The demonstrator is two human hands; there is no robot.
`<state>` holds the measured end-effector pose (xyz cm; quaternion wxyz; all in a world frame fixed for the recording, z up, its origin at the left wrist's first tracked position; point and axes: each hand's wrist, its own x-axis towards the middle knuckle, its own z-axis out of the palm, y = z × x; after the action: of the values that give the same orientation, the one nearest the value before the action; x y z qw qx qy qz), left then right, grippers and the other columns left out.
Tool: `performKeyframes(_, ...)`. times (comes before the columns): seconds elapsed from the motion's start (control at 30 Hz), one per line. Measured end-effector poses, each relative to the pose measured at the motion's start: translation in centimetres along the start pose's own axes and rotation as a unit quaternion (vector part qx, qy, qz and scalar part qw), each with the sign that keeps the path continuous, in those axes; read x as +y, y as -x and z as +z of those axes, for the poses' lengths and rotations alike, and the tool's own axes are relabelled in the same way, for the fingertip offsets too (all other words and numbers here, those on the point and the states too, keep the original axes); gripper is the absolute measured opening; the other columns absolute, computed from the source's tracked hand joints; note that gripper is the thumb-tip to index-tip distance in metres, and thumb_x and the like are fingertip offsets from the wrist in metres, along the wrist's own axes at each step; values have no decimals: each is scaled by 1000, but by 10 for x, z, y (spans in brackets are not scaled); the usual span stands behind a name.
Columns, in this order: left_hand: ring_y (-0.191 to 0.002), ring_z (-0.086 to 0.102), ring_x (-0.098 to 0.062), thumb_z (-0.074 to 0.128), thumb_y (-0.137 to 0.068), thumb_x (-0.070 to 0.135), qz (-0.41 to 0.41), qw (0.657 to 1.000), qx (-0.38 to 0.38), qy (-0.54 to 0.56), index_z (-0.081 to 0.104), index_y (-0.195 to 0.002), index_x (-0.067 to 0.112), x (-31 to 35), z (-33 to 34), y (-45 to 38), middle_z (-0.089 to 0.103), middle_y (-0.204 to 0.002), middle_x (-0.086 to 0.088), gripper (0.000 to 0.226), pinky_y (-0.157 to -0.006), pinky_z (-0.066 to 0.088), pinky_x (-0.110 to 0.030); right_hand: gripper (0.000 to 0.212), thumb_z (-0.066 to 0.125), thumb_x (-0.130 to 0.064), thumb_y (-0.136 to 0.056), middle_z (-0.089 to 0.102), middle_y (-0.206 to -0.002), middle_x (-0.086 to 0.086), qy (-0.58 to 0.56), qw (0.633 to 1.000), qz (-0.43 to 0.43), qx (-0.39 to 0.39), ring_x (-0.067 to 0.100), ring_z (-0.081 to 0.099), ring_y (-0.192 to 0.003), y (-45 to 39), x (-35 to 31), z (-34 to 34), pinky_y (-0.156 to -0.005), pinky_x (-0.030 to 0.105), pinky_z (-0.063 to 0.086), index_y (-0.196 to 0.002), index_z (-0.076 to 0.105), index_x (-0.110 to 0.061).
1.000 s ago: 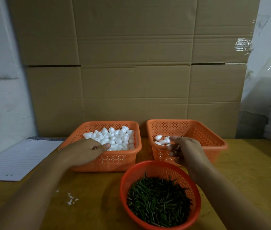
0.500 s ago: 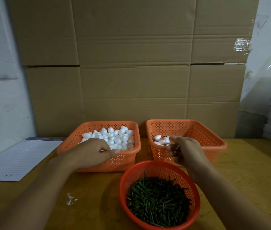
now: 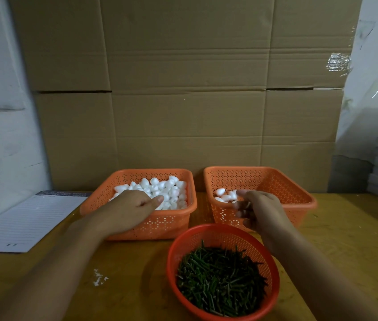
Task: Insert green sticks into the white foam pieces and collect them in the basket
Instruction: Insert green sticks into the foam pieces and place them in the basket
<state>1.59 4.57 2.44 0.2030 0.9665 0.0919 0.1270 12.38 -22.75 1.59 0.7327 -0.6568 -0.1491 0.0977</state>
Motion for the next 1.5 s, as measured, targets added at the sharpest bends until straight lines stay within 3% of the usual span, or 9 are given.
performKeyframes(0.13,-92,66,-15,53,-99,45,34,997,58,44,76,-83,10,-3,-2,-2,72,-95,-8,45,-90,51,-40,19,47,-14,-100,66,-65,1,1,1000,1,0,10,57,-54,0,0,0,-50,24,40,-108,64,-17)
performKeyframes(0.27,-90,62,8,70,-93,20,52,987,128,85,78,-83,21,-2,-3,-4,69,-100,13,13,-73,44,-3,18,47,-14,-100,66,-64,2,1,1000,3,1,10,57,-53,0,0,0,-49,25,41,-107,64,-16)
performKeyframes(0.4,-89,64,9,74,-86,1,74,968,183,156,75,-85,29,1,-4,-5,67,-102,18,28,-75,48,-5,17,48,-14,-100,66,-65,2,1,1000,4,3,10,57,-53,-1,0,0,-50,25,40,-106,64,-15)
performKeyframes(0.53,-98,68,2,74,-85,1,88,941,207,253,73,-95,36,17,-12,-2,74,-101,20,36,-84,54,-15,17,48,-15,-100,66,-65,1,2,1000,3,1,11,57,-55,0,-1,0,-51,26,41,-107,64,-15)
performKeyframes(0.77,-105,69,-4,71,-85,-6,151,879,158,423,66,-119,28,66,-27,19,73,-109,12,48,-82,51,-12,18,47,-15,-101,66,-63,0,3,1000,1,0,9,57,-53,1,-1,0,-50,25,40,-106,64,-17)
performKeyframes(0.9,-107,69,-11,74,-77,6,187,856,119,468,66,-123,25,87,-28,33,72,-113,6,50,-88,52,-18,18,47,-14,-101,65,-63,0,2,1000,-3,-5,9,56,-53,2,-1,0,-49,24,39,-105,64,-16)
performKeyframes(1.0,-106,69,-14,77,-75,13,212,845,90,483,73,-114,28,96,-29,39,74,-112,-2,42,-87,54,-21,18,47,-13,-101,65,-63,0,0,1000,-2,-4,9,56,-53,2,-1,0,-48,23,39,-105,64,-16)
performKeyframes(1.33,-95,72,-15,82,-74,20,204,824,85,521,76,-107,27,102,-31,42,75,-102,2,34,-80,56,-22,18,46,-14,-101,65,-63,0,2,1000,-3,-7,10,56,-54,2,0,-1,-49,24,39,-104,63,-17)
performKeyframes(1.5,-87,72,-18,84,-64,62,168,812,40,558,78,-100,26,105,-33,45,73,-91,0,52,-75,58,-25,18,46,-14,-101,66,-63,-1,2,1000,-3,-11,10,56,-54,1,0,-1,-50,25,40,-106,63,-18)
